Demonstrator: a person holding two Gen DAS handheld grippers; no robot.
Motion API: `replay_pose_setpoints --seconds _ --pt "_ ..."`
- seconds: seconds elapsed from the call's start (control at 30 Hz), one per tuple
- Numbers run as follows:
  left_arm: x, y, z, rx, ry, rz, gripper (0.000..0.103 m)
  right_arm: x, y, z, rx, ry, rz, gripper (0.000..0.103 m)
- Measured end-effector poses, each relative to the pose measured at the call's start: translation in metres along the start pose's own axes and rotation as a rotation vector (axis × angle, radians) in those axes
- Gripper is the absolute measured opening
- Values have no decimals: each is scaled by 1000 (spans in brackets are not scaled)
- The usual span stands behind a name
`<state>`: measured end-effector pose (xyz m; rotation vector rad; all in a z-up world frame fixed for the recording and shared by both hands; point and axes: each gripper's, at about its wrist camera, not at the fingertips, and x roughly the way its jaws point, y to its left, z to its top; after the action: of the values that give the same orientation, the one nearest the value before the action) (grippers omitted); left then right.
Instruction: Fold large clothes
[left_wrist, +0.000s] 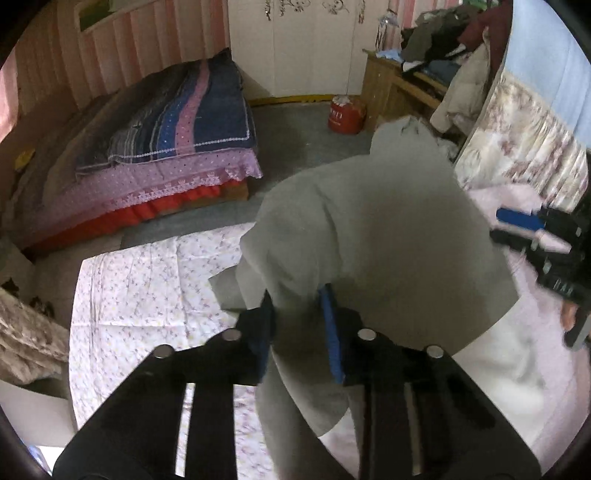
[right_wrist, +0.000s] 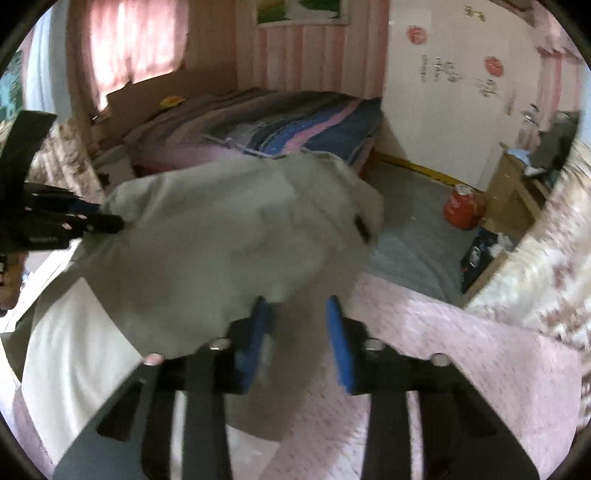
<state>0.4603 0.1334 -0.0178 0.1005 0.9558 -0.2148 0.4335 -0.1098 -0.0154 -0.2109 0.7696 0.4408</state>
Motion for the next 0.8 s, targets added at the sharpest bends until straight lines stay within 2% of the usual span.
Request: replay_pose_setpoints --seconds 0.07,0.2,0.3,0.47,0.6,0.8 --pt "9 8 -10 10 26 17 22 10 11 7 -51 26 8 18" --pt "33 24 -35 -2 80 50 17 45 39 16 -184 95 -11 16" --pt "41 29 -46 -2 74 40 16 63 47 10 -240 132 -9 16" --pt "50 31 -46 -15 86 27 14 69 39 5 -232 132 27 14" --pt "56 31 -43 -19 101 15 14 76 36 2 -239 126 22 14" --pt "54 13 -36 16 124 101 14 75 32 2 -174 131 33 14"
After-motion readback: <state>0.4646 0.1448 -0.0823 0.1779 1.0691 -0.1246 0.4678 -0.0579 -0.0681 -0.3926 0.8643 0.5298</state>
